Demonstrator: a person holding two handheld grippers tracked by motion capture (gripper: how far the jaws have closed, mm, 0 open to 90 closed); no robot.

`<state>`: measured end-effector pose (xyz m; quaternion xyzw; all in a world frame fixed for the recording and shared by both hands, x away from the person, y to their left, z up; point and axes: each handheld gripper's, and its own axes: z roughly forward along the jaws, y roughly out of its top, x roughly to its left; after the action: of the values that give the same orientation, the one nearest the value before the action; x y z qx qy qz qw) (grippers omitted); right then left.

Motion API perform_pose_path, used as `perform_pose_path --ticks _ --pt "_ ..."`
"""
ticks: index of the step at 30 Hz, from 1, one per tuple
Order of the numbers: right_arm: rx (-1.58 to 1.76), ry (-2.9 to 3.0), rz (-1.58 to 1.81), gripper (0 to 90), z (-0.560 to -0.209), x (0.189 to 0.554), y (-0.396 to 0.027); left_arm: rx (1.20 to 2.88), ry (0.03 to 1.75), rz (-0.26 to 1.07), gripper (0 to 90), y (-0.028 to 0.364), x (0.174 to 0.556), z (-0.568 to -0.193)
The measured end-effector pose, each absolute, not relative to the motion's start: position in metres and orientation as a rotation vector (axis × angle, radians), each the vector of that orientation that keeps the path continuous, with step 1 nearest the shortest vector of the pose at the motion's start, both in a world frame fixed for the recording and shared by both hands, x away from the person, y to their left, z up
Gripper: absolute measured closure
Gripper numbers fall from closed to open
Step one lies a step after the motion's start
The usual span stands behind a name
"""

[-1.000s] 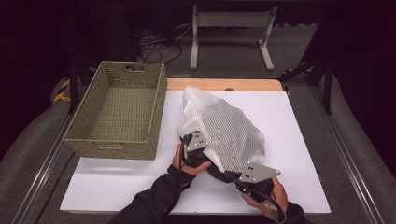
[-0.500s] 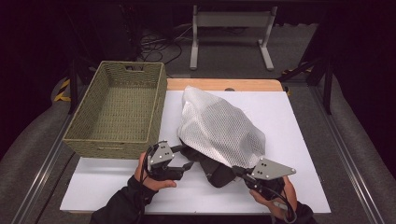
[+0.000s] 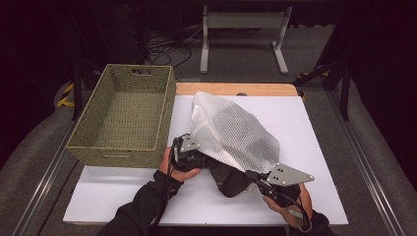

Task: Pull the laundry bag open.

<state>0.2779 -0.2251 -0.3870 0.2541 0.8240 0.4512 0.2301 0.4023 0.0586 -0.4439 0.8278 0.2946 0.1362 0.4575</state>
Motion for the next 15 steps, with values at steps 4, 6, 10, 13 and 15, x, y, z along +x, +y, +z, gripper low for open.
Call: perform_pose_path --ticks 4,6,10,13,15 --pt "0.705 2.251 1.241 89.2 -0.388 0.282 -0.223 2.001 0.67 0.269 79.3 0.052 0.41 -0.443" --pt "0.707 2.248 1.247 89.3 -0.388 0.283 -0.223 1.979 0.619 0.242 79.9 0.044 0.406 -0.438" --pt "0.678 2.235 1.339 89.3 -0.379 0.282 -0.219 1.943 0.519 0.225 81.3 0.024 0.399 -0.427" --pt "0.61 2.259 1.369 89.2 -0.372 0.272 -0.207 1.934 0.482 0.226 81.3 0.009 0.393 -0.424" --pt "0.578 2.296 1.369 89.2 -0.373 0.268 -0.204 1.939 0.505 0.252 81.2 0.003 0.392 -0.424"
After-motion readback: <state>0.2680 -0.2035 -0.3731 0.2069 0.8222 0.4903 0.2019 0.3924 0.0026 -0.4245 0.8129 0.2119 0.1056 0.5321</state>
